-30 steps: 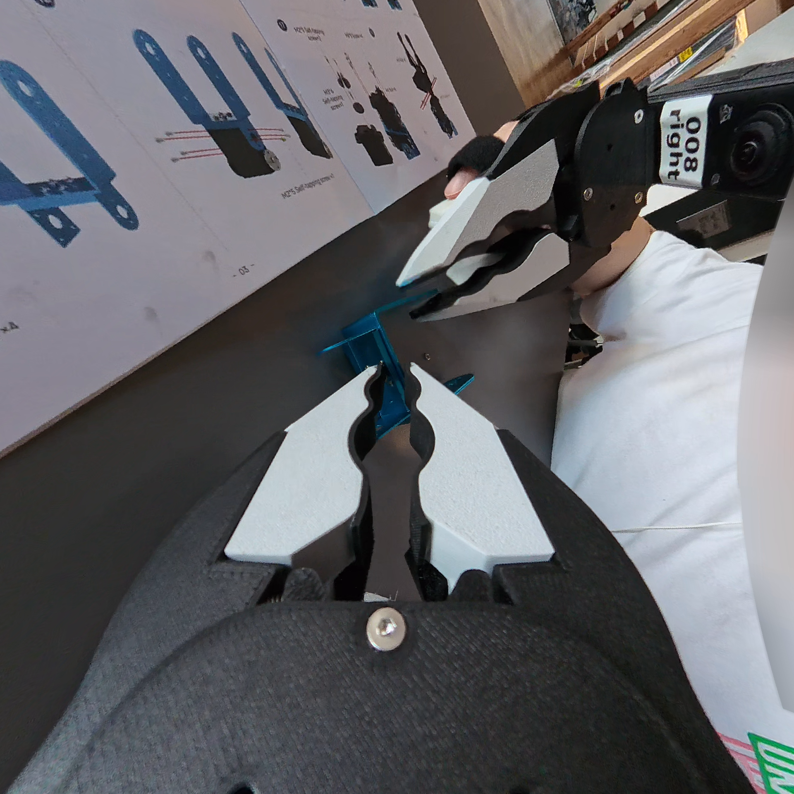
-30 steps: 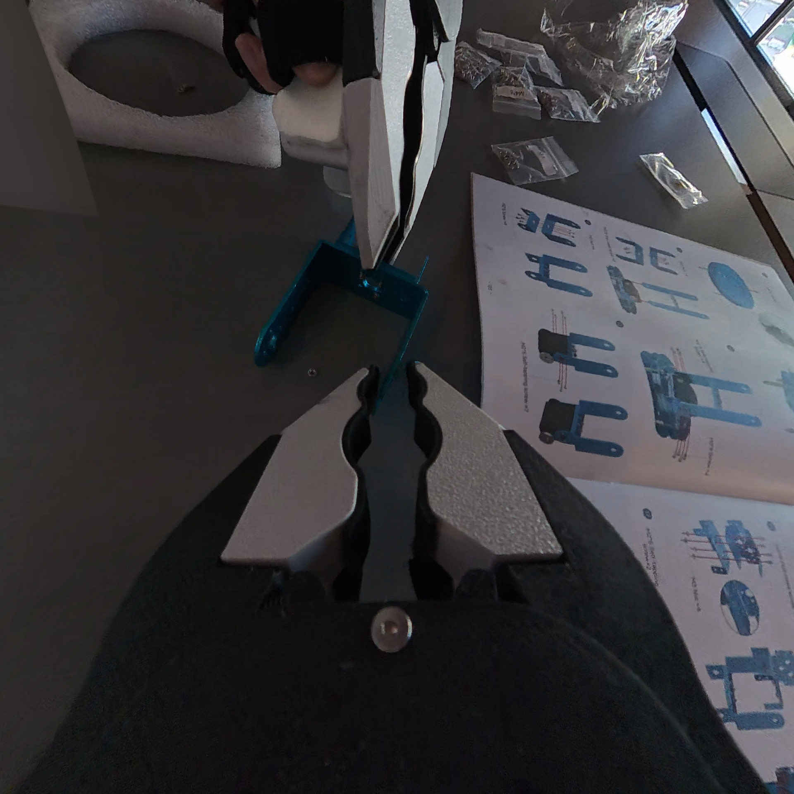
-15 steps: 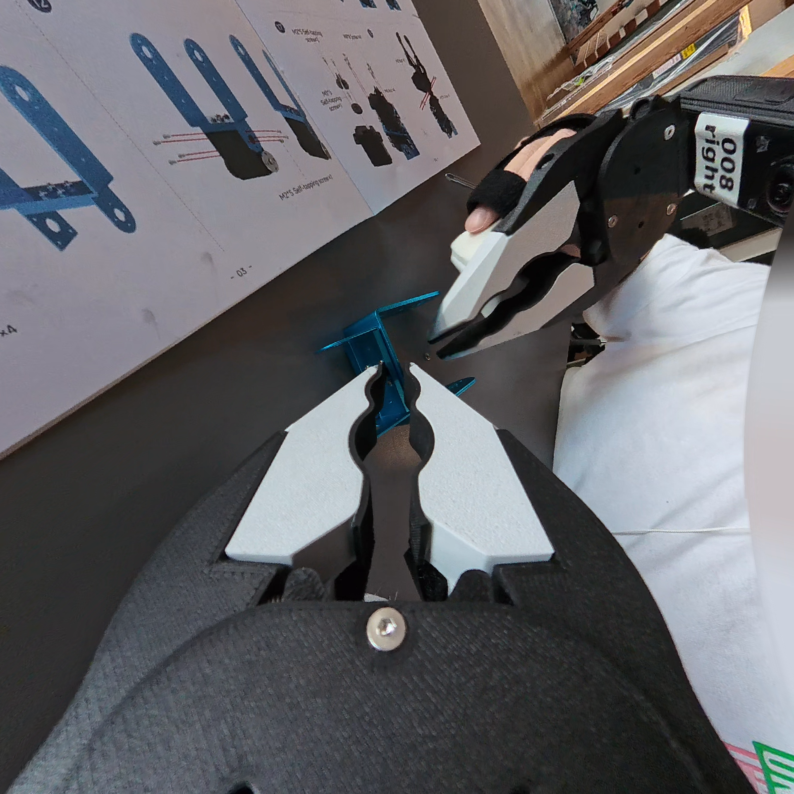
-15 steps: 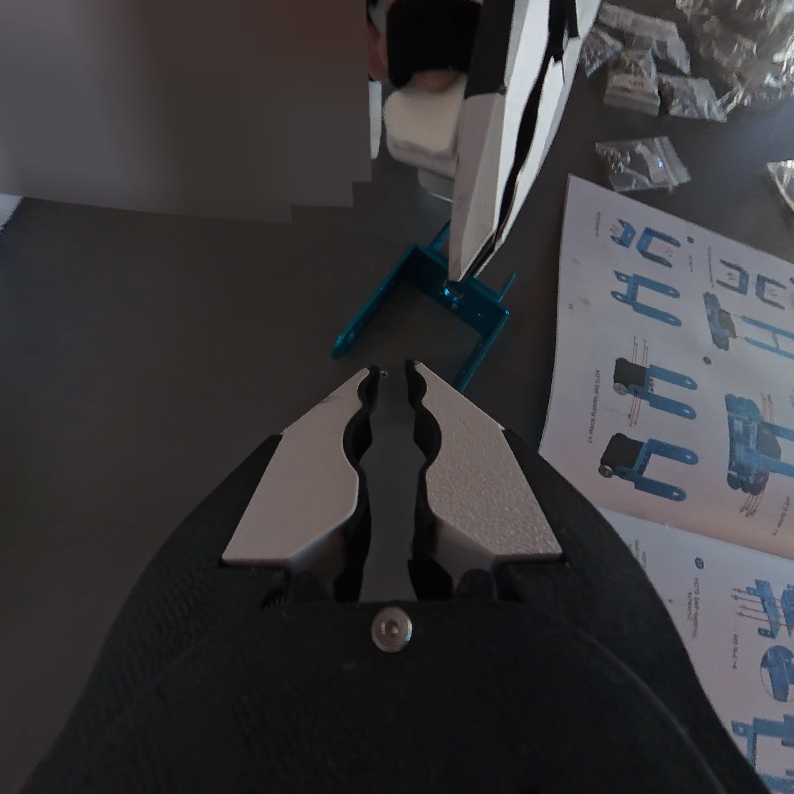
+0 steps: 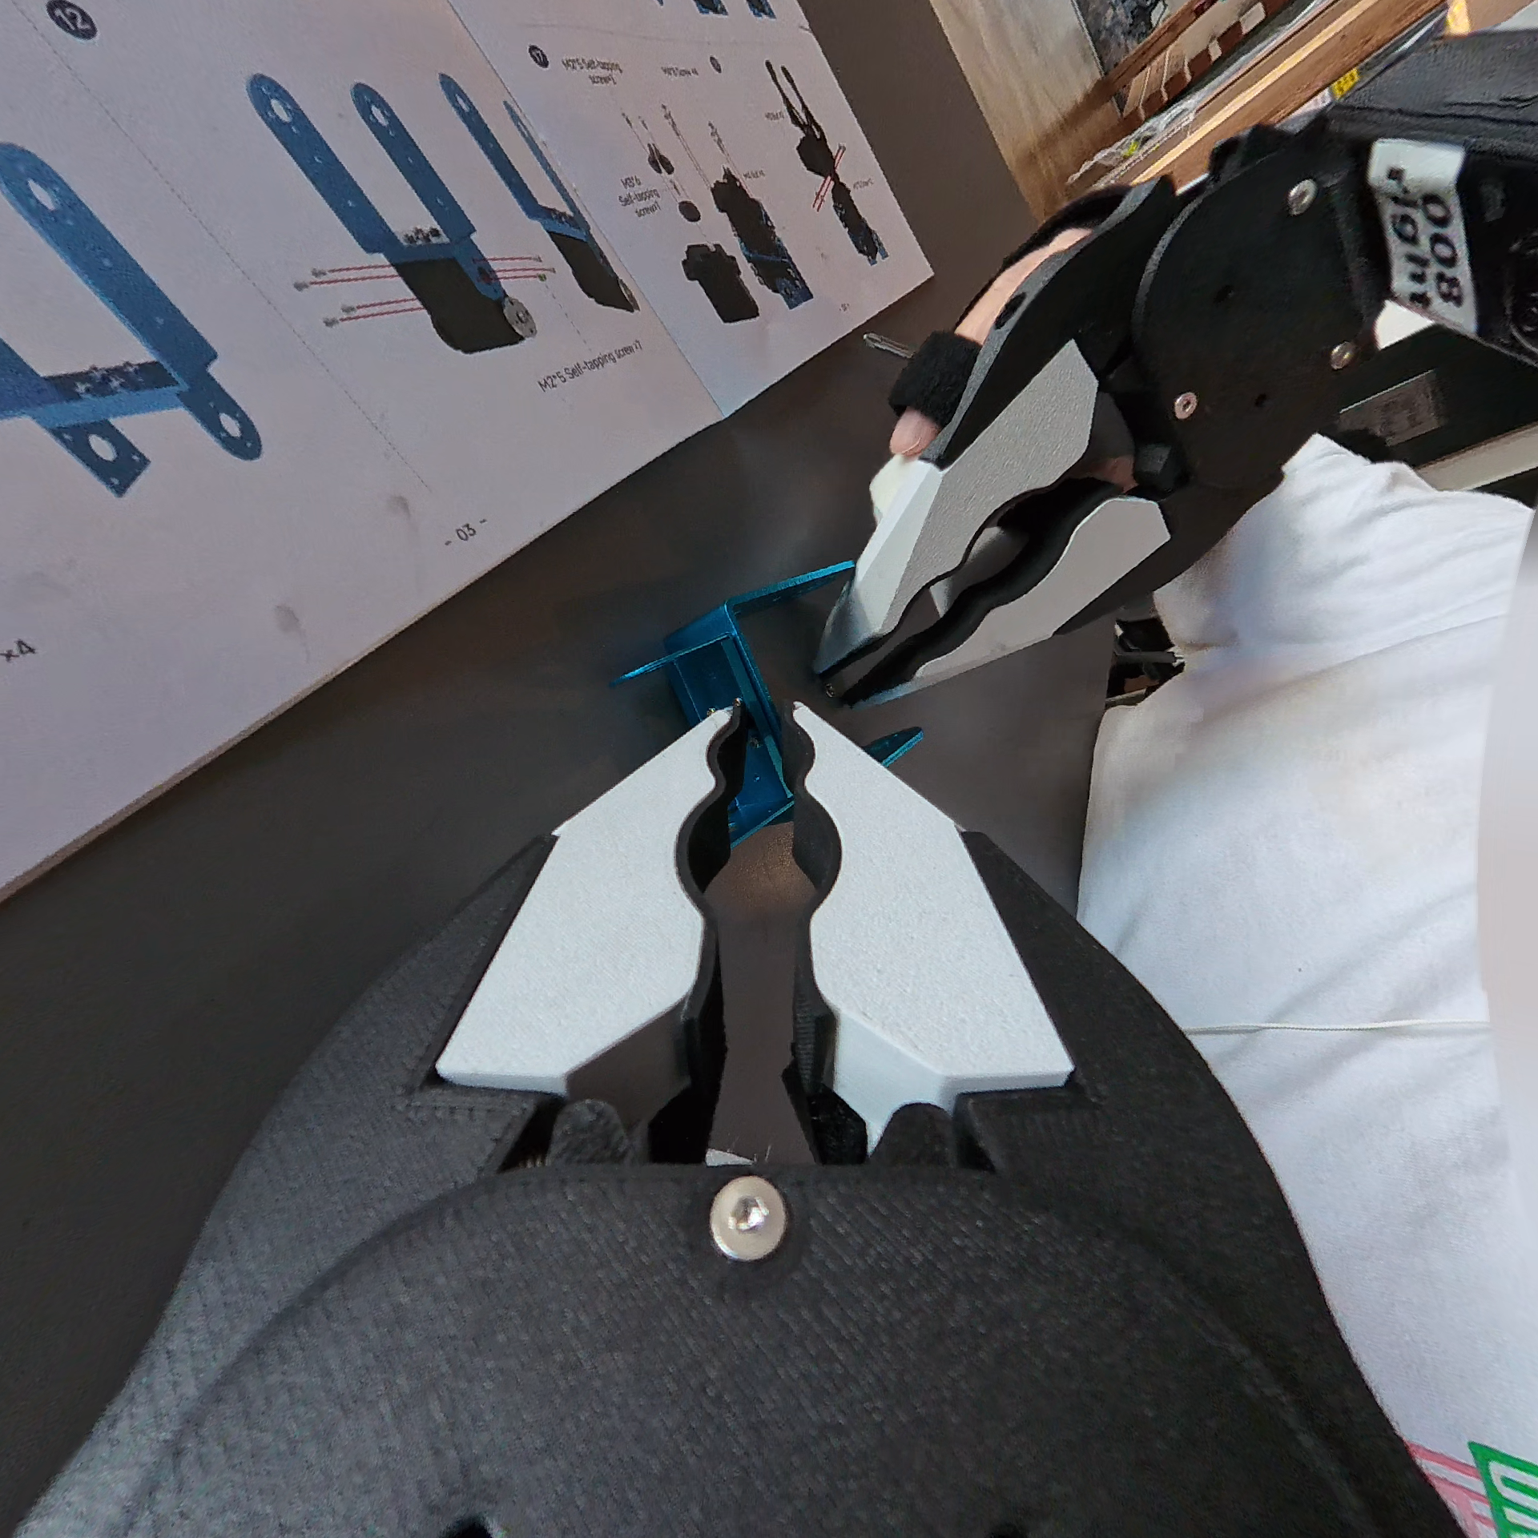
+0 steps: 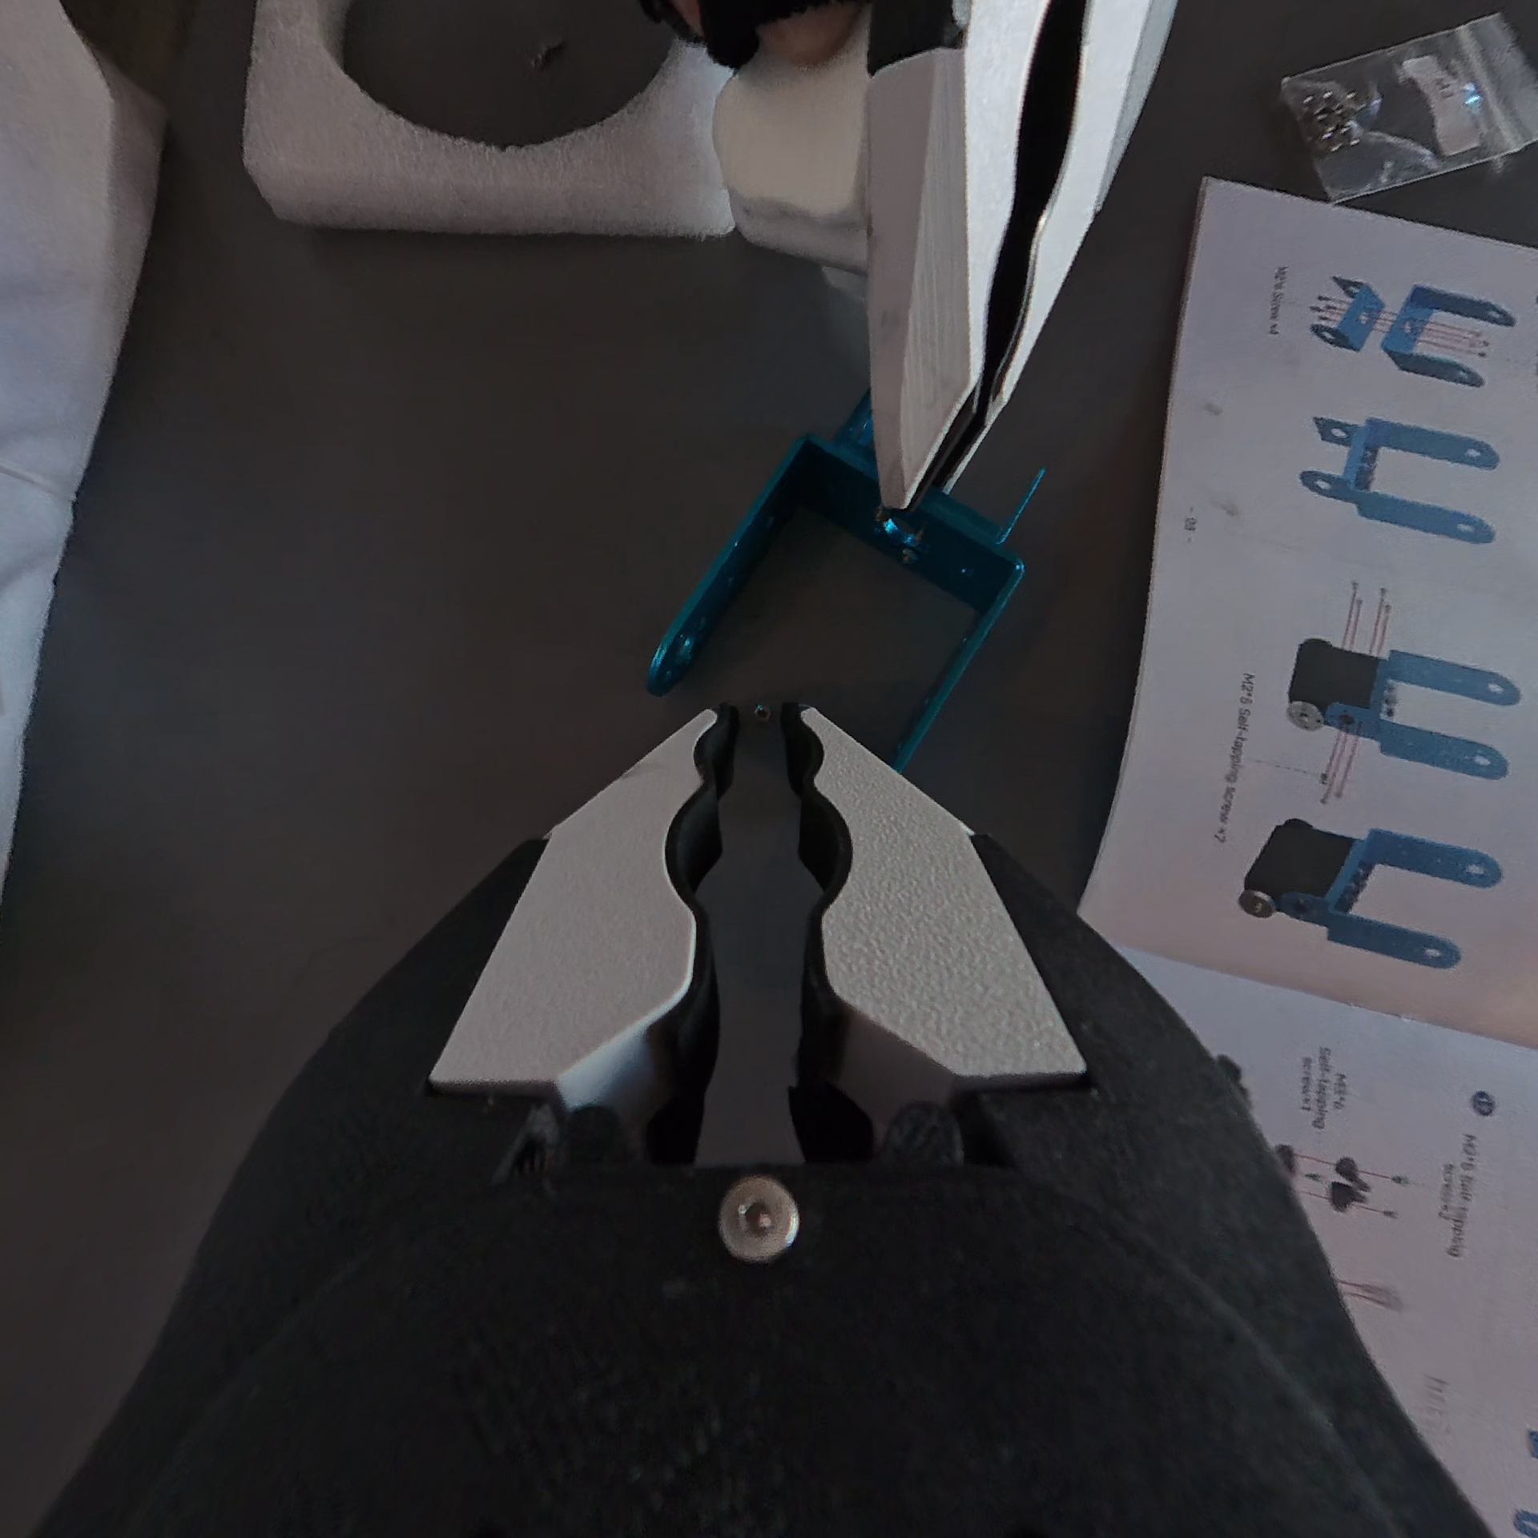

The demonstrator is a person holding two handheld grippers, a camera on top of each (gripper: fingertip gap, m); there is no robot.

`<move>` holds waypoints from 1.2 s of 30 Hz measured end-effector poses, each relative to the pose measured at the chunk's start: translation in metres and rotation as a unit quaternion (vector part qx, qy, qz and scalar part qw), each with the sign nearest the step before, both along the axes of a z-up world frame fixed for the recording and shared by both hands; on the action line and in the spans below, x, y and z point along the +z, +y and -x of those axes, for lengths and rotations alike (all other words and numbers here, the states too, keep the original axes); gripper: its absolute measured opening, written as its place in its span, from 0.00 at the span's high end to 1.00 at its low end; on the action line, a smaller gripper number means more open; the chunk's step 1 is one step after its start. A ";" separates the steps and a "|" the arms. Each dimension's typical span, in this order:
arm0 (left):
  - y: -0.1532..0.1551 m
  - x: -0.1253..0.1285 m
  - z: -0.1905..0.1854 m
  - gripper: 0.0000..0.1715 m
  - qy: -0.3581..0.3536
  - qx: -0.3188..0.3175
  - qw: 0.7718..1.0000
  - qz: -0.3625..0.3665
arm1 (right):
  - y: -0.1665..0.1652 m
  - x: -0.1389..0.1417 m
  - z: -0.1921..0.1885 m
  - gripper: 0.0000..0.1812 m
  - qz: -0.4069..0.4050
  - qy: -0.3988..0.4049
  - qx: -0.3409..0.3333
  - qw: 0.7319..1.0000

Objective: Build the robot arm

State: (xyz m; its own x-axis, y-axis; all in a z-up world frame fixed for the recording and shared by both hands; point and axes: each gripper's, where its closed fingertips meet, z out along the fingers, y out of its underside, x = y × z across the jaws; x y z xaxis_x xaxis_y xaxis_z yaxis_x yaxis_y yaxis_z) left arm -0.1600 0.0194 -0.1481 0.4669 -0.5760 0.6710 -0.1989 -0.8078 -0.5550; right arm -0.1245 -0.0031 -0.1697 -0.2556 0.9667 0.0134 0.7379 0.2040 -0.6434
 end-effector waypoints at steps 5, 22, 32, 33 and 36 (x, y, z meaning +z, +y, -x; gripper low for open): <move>0.000 0.000 -0.001 0.96 0.002 -0.001 1.000 -0.002 | 0.005 0.000 0.001 0.92 -0.051 -0.064 0.062 0.995; 0.000 0.000 -0.001 0.97 0.008 -0.003 1.000 -0.010 | -0.004 -0.002 -0.005 0.95 -0.047 -0.173 0.159 0.971; -0.001 0.000 -0.002 0.97 0.012 -0.005 1.000 -0.015 | -0.008 -0.002 -0.002 0.97 -0.053 -0.177 0.150 0.971; -0.001 0.000 -0.002 0.97 0.012 -0.005 1.000 -0.015 | -0.007 -0.002 -0.002 0.97 -0.052 -0.179 0.147 0.972; -0.001 0.000 -0.002 0.97 0.012 -0.005 1.000 -0.015 | -0.007 -0.002 -0.002 0.97 -0.054 -0.181 0.141 0.972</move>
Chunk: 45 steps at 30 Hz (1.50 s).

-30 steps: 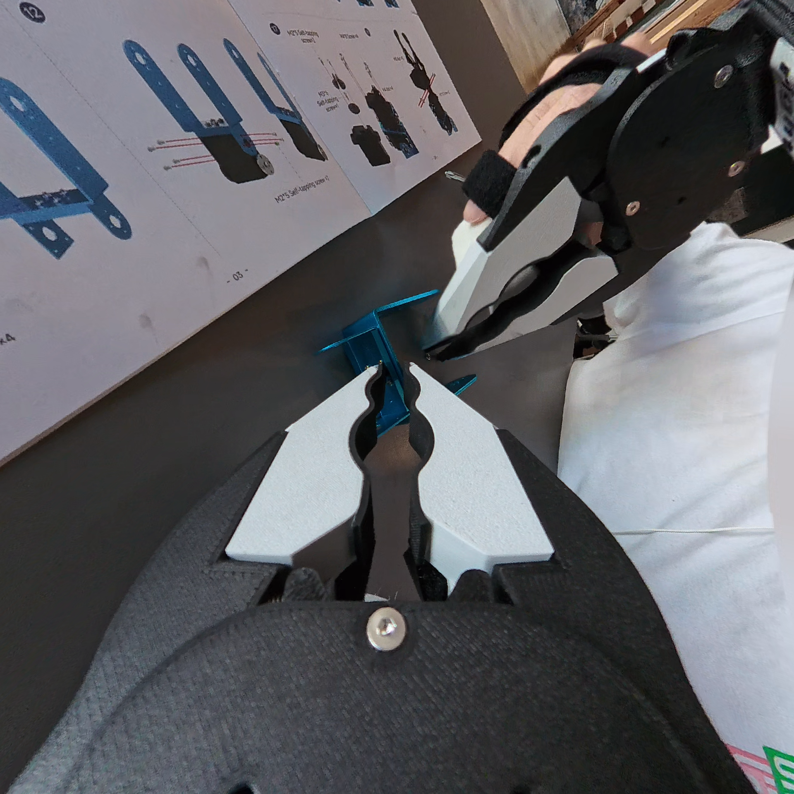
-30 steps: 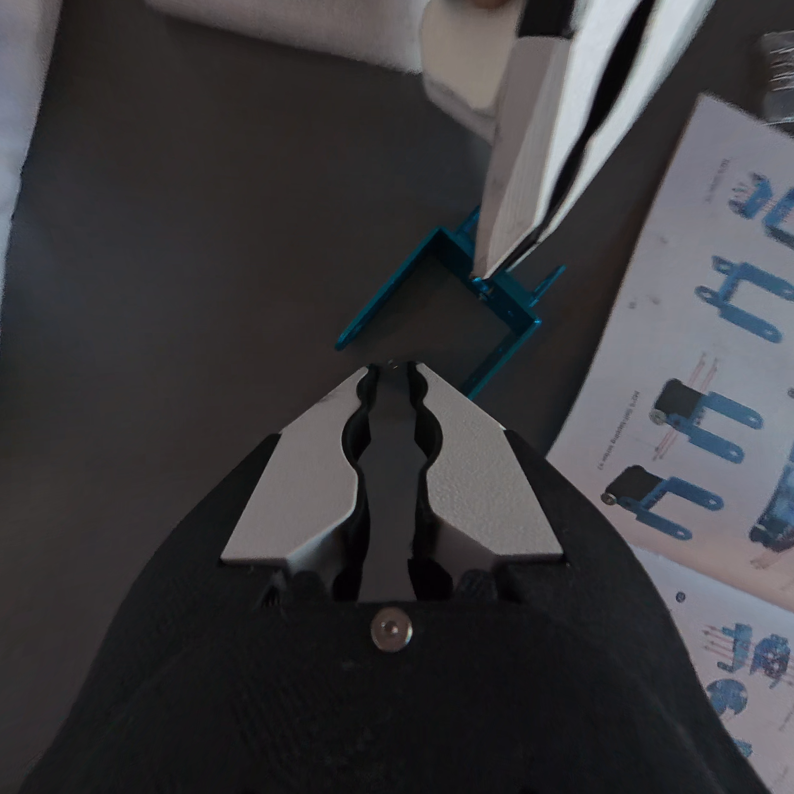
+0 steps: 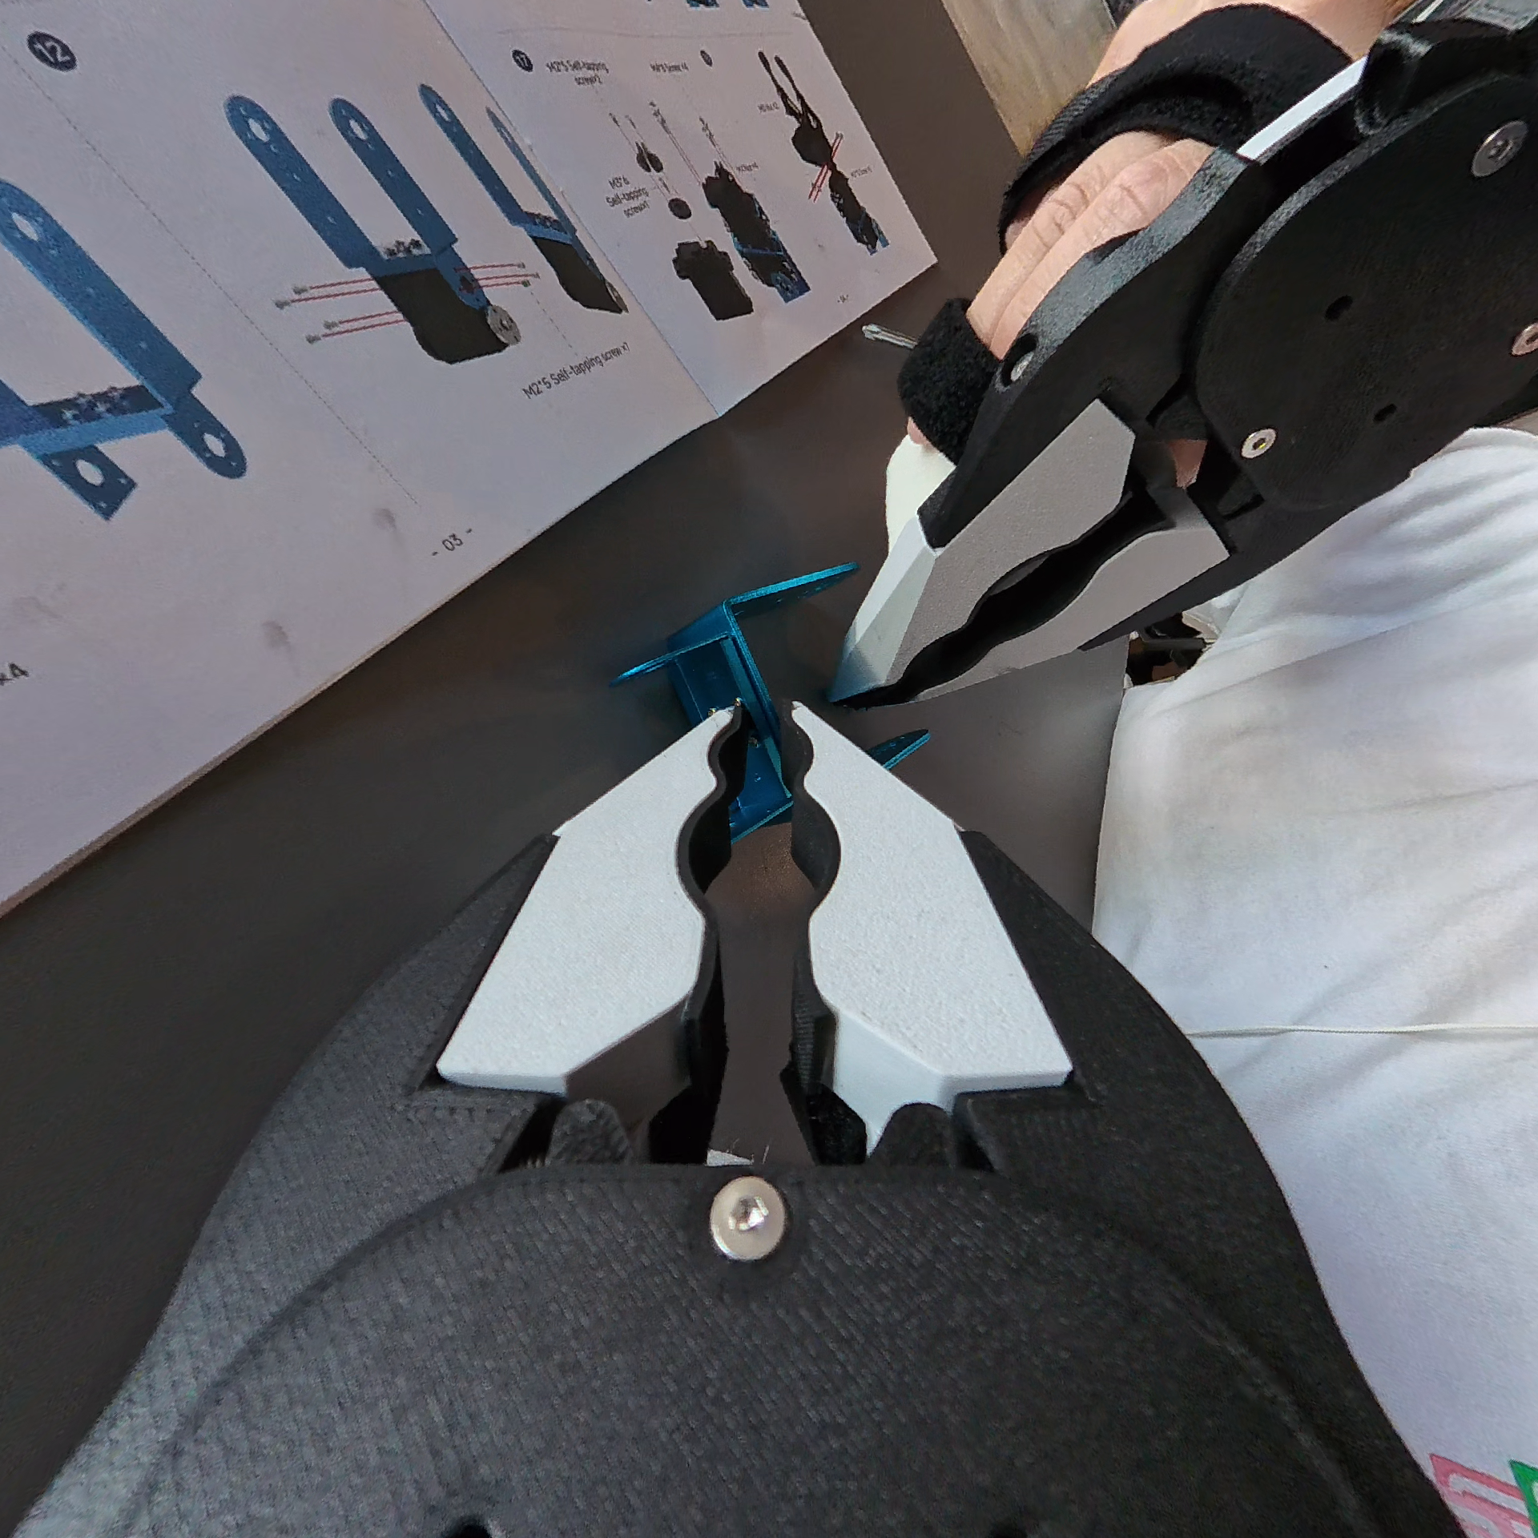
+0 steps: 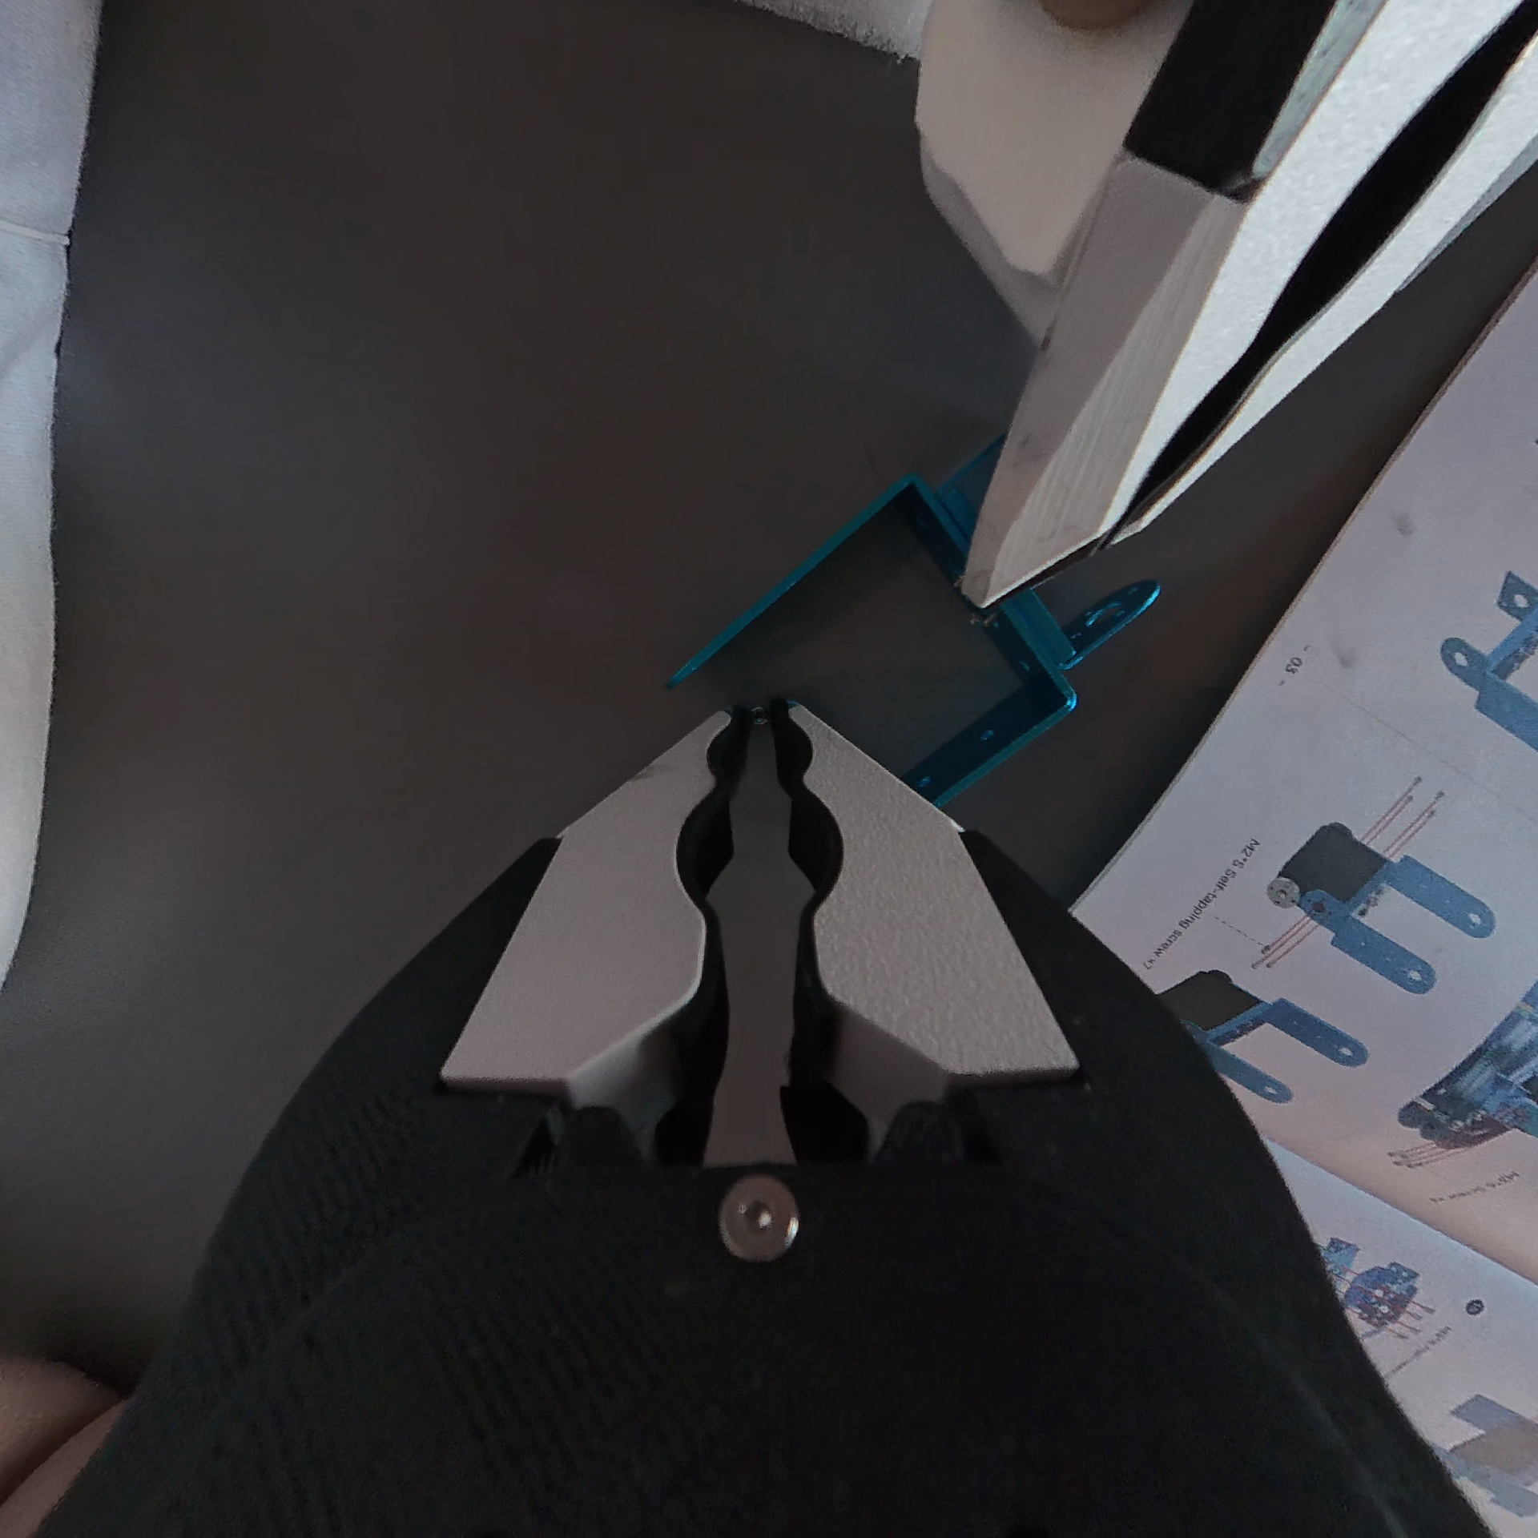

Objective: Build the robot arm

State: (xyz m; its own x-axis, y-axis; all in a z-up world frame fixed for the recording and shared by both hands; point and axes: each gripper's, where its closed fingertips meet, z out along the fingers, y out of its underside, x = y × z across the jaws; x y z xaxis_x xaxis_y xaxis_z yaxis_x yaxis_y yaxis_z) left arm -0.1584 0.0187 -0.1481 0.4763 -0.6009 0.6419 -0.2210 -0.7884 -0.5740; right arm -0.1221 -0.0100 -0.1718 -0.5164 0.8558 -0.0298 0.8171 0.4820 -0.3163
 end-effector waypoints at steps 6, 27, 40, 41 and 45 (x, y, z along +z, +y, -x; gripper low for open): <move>0.000 0.000 -0.001 0.97 0.001 -0.001 1.000 -0.001 | 0.000 0.000 0.000 0.98 -0.002 -0.005 -0.009 1.000; -0.001 0.000 -0.001 0.97 -0.002 -0.001 1.000 0.001 | 0.019 0.031 0.023 0.99 -0.203 0.367 -0.031 0.907; 0.000 0.000 0.000 0.97 -0.004 0.000 1.000 0.002 | 0.027 0.026 0.040 0.99 -0.216 0.390 -0.056 0.893; 0.000 0.000 0.000 0.97 -0.003 0.000 1.000 0.002 | 0.029 0.025 0.040 0.99 -0.216 0.388 -0.062 0.894; 0.000 0.000 0.000 0.97 -0.002 0.001 1.000 0.001 | 0.027 0.026 0.042 0.99 -0.205 0.391 -0.076 0.894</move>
